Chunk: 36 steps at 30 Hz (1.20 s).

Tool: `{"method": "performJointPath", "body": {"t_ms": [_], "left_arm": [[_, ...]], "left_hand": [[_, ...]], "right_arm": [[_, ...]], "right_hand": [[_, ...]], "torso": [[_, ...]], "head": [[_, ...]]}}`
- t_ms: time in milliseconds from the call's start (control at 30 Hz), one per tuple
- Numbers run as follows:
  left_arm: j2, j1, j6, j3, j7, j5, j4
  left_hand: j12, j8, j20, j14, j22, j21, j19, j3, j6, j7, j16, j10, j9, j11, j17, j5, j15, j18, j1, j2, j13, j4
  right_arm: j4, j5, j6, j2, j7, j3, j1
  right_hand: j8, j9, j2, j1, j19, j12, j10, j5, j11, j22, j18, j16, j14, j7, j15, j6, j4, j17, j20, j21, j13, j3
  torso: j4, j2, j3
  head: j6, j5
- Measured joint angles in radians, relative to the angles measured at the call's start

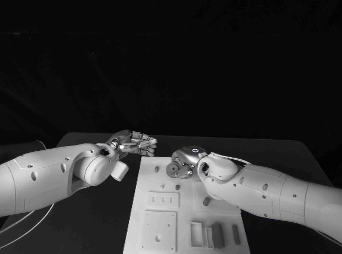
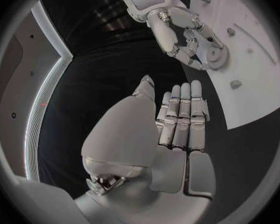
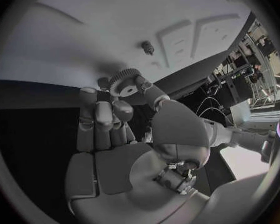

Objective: Assemble the parts on the task board

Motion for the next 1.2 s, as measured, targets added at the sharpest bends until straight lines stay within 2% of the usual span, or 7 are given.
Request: {"method": "performJointPath", "body": {"t_ms": [133, 333, 1200], "left_arm": [[-0.001, 0.0, 0.0, 0.0, 0.0, 0.0, 0.0], [0.001, 0.0, 0.0, 0.0, 0.0, 0.0, 0.0], [0.003, 0.0, 0.0, 0.001, 0.0, 0.0, 0.0]], "left_hand": [[0.0, 0.0, 0.0, 0.0, 0.0, 0.0, 0.0, 0.0, 0.0, 0.0, 0.0, 0.0, 0.0, 0.0, 0.0, 0.0, 0.0, -0.001, 0.0, 0.0, 0.0, 0.0], [0.0, 0.0, 0.0, 0.0, 0.0, 0.0, 0.0, 0.0, 0.0, 0.0, 0.0, 0.0, 0.0, 0.0, 0.0, 0.0, 0.0, 0.009, 0.0, 0.0, 0.0, 0.0], [-0.003, 0.0, 0.0, 0.0, 0.0, 0.0, 0.0, 0.0, 0.0, 0.0, 0.0, 0.0, 0.0, 0.0, 0.001, 0.0, 0.0, 0.008, 0.0, 0.0, 0.0, 0.0]], "right_arm": [[-0.001, -0.005, -0.001, 0.001, -0.002, 0.0, 0.0], [-0.001, -0.008, -0.001, 0.007, -0.004, -0.002, 0.0], [-0.043, -0.01, -0.003, 0.03, -0.007, -0.006, 0.0]], "right_hand": [[0.0, 0.0, 0.0, 0.0, 0.001, 0.0, 0.0, -0.001, 0.0, 0.0, 0.0, 0.0, 0.001, 0.0, -0.001, 0.0, 0.0, -0.001, 0.001, 0.0, 0.0, 0.0], [0.0, 0.0, -0.002, -0.002, 0.001, 0.0, 0.0, -0.001, 0.0, 0.0, 0.0, 0.0, 0.001, 0.0, -0.001, 0.0, 0.0, -0.001, 0.001, 0.0, -0.001, 0.0], [0.0, 0.0, -0.008, -0.005, 0.001, 0.0, 0.002, -0.004, -0.002, 0.0, 0.0, 0.0, 0.001, -0.005, -0.001, 0.005, 0.001, -0.003, 0.002, 0.0, -0.001, 0.006]], "torso": [[-0.0001, 0.0, 0.0], [-0.0005, 0.0, -0.0005], [-0.0006, 0.0, -0.0006]], "head": [[-0.001, 0.001], [-0.002, 0.004], [-0.006, 0.008]]}}
